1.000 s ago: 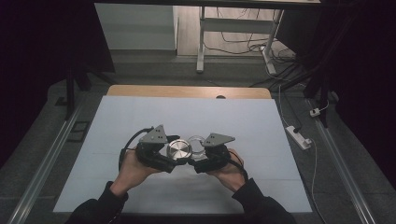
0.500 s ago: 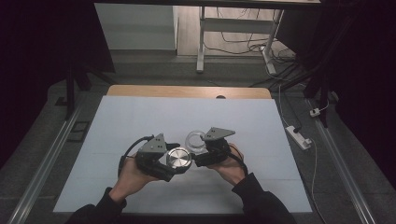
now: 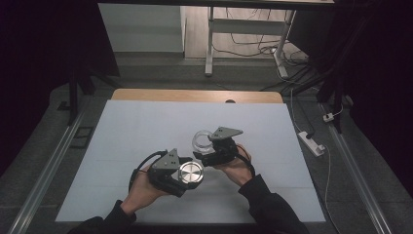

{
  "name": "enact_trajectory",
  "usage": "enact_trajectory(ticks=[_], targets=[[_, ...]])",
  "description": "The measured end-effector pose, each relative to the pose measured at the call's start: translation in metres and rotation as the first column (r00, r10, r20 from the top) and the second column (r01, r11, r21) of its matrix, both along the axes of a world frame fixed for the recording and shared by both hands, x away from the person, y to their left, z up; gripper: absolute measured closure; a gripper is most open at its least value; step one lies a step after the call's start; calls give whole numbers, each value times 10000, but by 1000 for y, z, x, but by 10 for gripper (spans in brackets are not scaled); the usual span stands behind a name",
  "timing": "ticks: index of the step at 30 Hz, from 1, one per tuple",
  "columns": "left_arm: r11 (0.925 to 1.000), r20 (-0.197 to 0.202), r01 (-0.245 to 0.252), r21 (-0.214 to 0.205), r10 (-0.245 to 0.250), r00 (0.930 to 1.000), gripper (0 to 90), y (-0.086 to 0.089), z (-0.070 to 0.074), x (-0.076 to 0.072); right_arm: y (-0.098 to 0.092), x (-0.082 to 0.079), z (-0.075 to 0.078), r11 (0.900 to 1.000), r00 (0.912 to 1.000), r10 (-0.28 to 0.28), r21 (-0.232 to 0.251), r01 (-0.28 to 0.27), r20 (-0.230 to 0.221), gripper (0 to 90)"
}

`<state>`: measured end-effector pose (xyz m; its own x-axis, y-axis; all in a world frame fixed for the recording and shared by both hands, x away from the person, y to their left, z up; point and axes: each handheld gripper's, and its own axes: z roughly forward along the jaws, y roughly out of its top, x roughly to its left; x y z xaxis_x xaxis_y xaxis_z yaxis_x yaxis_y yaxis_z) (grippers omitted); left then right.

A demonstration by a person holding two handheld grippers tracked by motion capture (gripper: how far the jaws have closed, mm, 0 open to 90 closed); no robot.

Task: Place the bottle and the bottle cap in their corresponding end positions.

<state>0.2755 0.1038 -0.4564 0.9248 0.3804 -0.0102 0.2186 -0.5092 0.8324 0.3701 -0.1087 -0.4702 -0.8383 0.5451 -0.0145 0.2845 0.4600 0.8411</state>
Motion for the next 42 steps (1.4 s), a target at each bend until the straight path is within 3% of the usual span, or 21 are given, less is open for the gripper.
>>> enact_trajectory(ticks=[6,16,19,29,42], targets=[[9999,-115,-100,-53,99,9999,205,-4,-16,3,4,11,-2,9999,9999,-153,-10,153,12,151],[9995,53,-249,202,248,9997,205,-11,-38,9,14,28,-7,9995,9994,-330,-24,330,31,151],[9994,-95,-266,204,268,9996,205,-12,-43,11,15,33,-10,9991,9991,-425,-58,425,20,151],[9971,-332,-312,699,336,9989,205,-27,-64,23,21,52,-18,9969,9969,-787,-69,788,90,151],[9903,-339,-592,1257,639,9974,205,-31,-79,34,28,66,-30,9951,9951,-980,-125,982,141,151]])
